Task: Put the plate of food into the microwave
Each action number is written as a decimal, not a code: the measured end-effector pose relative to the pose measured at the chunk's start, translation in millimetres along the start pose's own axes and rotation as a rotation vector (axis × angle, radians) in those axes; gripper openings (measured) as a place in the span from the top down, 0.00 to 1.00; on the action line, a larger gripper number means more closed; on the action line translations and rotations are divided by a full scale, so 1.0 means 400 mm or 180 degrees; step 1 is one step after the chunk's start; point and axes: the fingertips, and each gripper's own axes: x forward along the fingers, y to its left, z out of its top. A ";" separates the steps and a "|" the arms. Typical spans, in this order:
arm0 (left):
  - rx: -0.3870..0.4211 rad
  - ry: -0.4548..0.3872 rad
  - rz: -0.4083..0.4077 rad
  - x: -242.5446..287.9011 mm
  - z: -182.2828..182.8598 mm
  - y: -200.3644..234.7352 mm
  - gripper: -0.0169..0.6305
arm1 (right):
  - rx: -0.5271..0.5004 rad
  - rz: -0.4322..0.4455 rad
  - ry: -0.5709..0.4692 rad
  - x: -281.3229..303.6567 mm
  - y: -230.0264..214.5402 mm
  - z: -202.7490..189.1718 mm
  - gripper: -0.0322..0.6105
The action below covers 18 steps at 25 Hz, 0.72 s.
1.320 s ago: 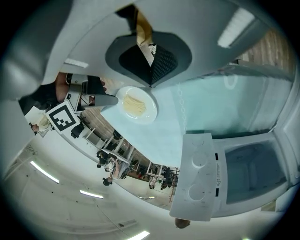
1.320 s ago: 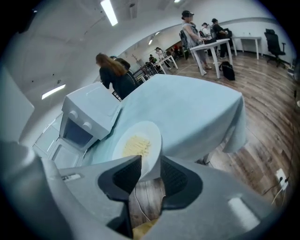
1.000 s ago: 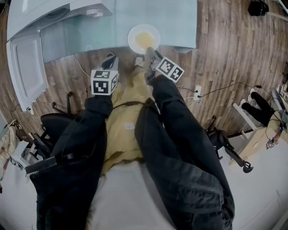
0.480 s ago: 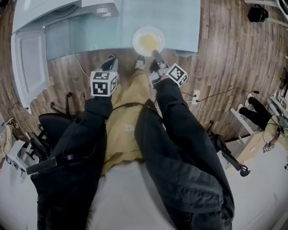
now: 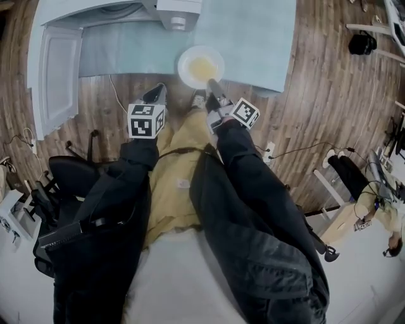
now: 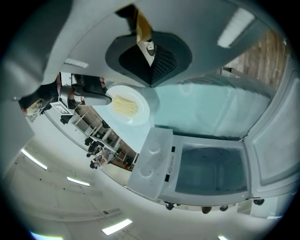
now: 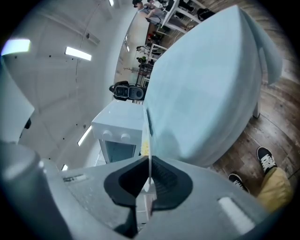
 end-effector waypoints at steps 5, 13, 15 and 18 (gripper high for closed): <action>-0.0158 -0.0094 0.0113 -0.042 0.008 0.097 0.98 | -0.0033 0.0110 0.0283 0.116 0.076 -0.085 0.94; -0.0393 -0.0257 0.0326 -0.121 0.031 0.291 0.98 | -0.0146 0.0245 0.0536 0.309 0.192 -0.193 0.94; -0.0439 -0.0290 0.0352 -0.127 0.040 0.325 0.98 | -0.0156 0.0258 0.0566 0.349 0.214 -0.207 0.94; -0.0502 -0.0318 0.0375 -0.131 0.050 0.369 0.98 | -0.0192 0.0246 0.0589 0.404 0.237 -0.221 0.94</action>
